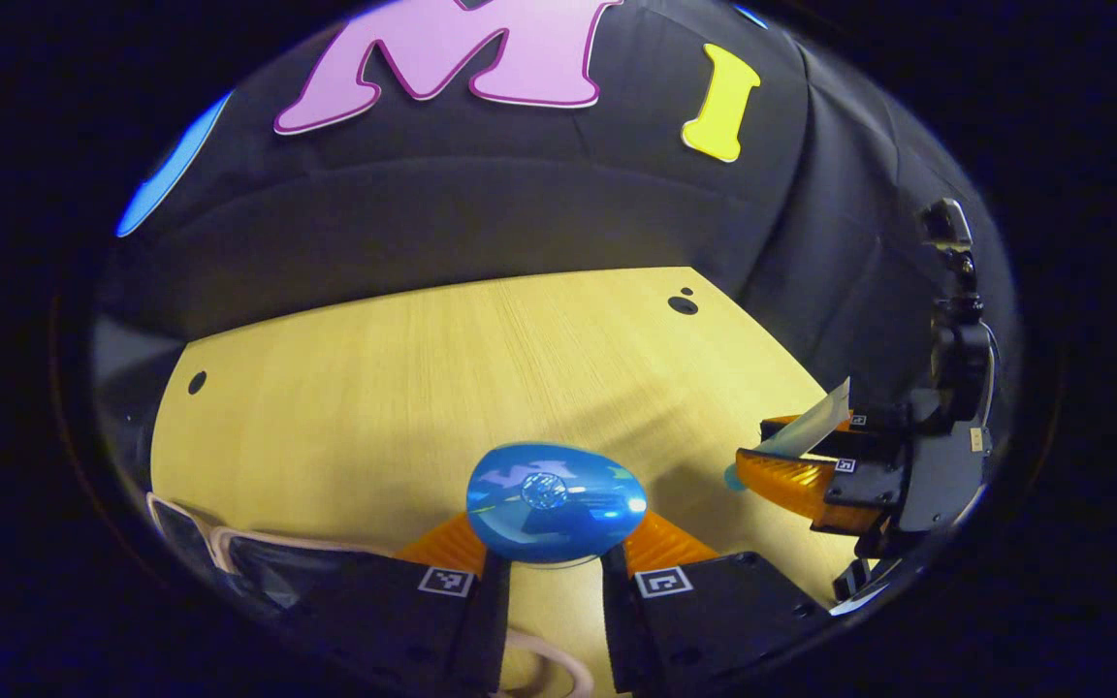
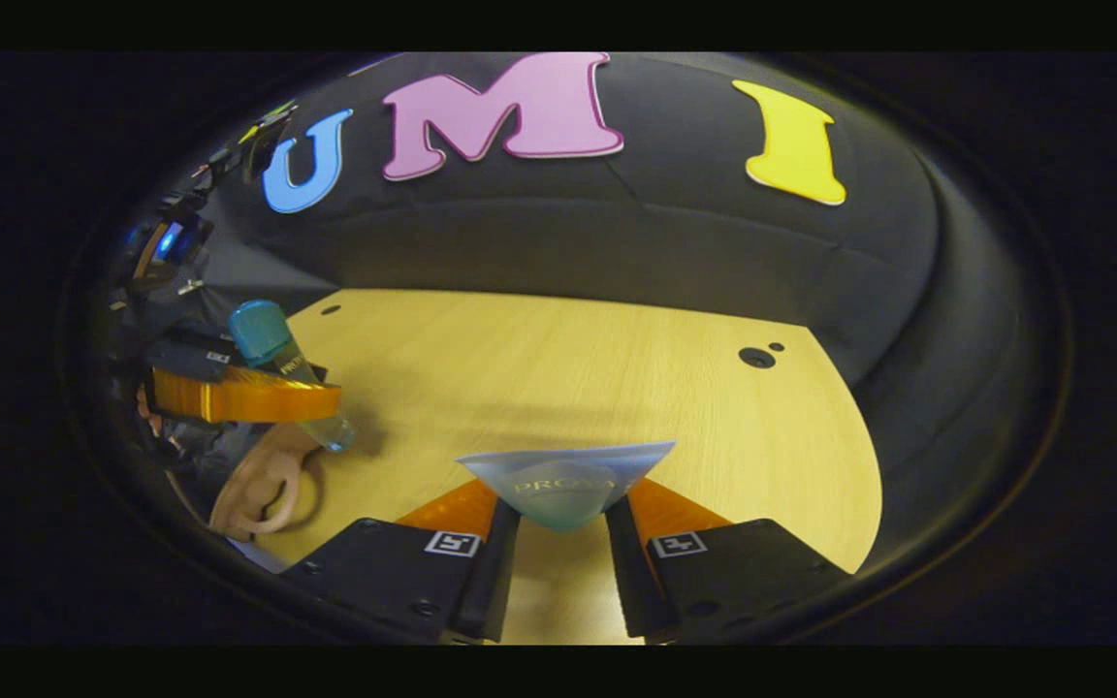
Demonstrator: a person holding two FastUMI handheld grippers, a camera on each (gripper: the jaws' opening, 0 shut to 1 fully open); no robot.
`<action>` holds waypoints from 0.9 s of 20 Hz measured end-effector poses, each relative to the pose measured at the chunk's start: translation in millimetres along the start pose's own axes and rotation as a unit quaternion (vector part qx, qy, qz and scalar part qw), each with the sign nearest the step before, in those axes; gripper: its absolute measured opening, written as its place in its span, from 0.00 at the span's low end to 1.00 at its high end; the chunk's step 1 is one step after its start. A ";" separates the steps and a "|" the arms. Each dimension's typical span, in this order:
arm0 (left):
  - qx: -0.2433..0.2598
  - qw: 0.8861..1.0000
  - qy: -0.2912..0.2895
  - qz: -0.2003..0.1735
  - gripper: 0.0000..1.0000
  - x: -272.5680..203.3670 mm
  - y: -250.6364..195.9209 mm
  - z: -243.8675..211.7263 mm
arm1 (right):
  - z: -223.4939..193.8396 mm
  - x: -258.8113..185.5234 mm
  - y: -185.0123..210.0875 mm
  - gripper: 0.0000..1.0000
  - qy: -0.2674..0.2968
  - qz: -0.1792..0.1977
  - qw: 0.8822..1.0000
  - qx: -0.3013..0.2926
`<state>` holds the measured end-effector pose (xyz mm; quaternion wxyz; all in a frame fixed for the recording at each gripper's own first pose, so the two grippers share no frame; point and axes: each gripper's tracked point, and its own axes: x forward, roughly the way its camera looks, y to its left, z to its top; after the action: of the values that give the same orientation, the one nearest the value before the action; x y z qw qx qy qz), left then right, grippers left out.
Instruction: First open the suitcase, pack the skin care products into it, and then close the suitcase.
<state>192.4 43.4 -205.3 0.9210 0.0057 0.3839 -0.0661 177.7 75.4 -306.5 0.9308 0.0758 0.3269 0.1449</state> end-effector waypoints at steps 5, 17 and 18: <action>0.018 0.997 0.059 0.038 0.46 -91.5 71.2 -32.1 | 50.2 -45.5 34.5 0.48 -0.063 0.017 0.998 0.009; -0.056 0.927 0.369 0.045 0.46 -135.6 155.4 -258.5 | 81.5 -104.7 124.4 0.49 -0.115 0.044 0.992 -0.002; -0.062 0.920 0.383 0.051 0.46 -132.8 157.9 -267.4 | 78.6 -106.7 127.7 0.48 -0.113 0.043 0.993 -0.008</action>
<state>-69.1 231.9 -306.2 0.7045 -0.0070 0.7096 0.0124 119.8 158.6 -152.9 0.9552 0.0985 0.2153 0.1774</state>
